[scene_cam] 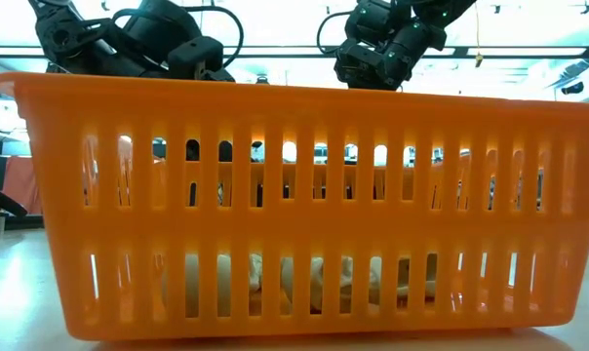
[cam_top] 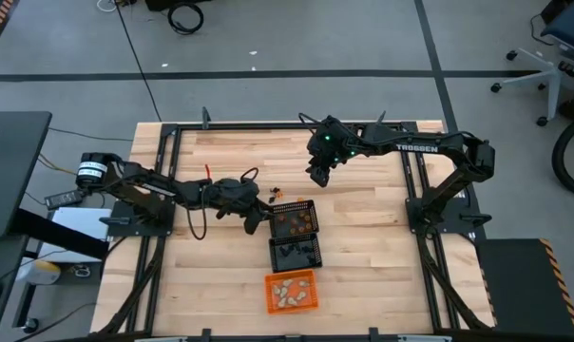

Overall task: Sort Halloween decoration
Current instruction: Put the black skeleton toy into the bottom black bin

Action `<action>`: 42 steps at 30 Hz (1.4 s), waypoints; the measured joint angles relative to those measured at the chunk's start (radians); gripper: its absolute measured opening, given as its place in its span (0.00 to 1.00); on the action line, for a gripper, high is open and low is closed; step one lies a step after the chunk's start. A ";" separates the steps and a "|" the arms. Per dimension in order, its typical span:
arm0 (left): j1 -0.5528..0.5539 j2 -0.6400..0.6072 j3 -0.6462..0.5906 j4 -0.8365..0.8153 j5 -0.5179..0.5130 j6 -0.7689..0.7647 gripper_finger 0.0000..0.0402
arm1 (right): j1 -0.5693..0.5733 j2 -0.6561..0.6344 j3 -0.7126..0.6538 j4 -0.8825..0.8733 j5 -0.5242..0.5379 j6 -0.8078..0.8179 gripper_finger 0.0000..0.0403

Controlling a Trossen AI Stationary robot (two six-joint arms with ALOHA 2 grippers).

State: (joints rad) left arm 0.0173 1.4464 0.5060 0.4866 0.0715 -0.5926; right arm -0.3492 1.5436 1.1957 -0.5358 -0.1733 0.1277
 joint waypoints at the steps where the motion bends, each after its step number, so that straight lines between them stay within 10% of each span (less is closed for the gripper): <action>1: 0.003 0.000 0.000 0.000 0.000 0.005 0.47 | 0.000 0.000 0.000 0.000 0.000 0.000 0.41; 11: 0.059 0.000 0.000 -0.003 -0.010 -0.062 0.45 | -0.005 0.010 -0.002 0.003 0.000 -0.067 0.41; 20: 0.121 0.000 0.024 -0.088 -0.231 -0.035 0.43 | -0.006 0.010 -0.005 0.047 -0.002 -0.069 0.41; 31: 0.177 0.049 0.043 -0.188 -0.348 0.489 0.43 | -0.005 0.010 -0.005 0.041 -0.005 -0.052 0.41; 42: 0.176 0.208 0.045 -0.036 -0.286 0.578 0.43 | -0.004 0.009 -0.005 0.013 -0.029 -0.049 0.41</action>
State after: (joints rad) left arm 0.1936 1.6539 0.5514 0.4502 -0.2148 -0.0146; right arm -0.3534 1.5528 1.1908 -0.5224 -0.2023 0.0788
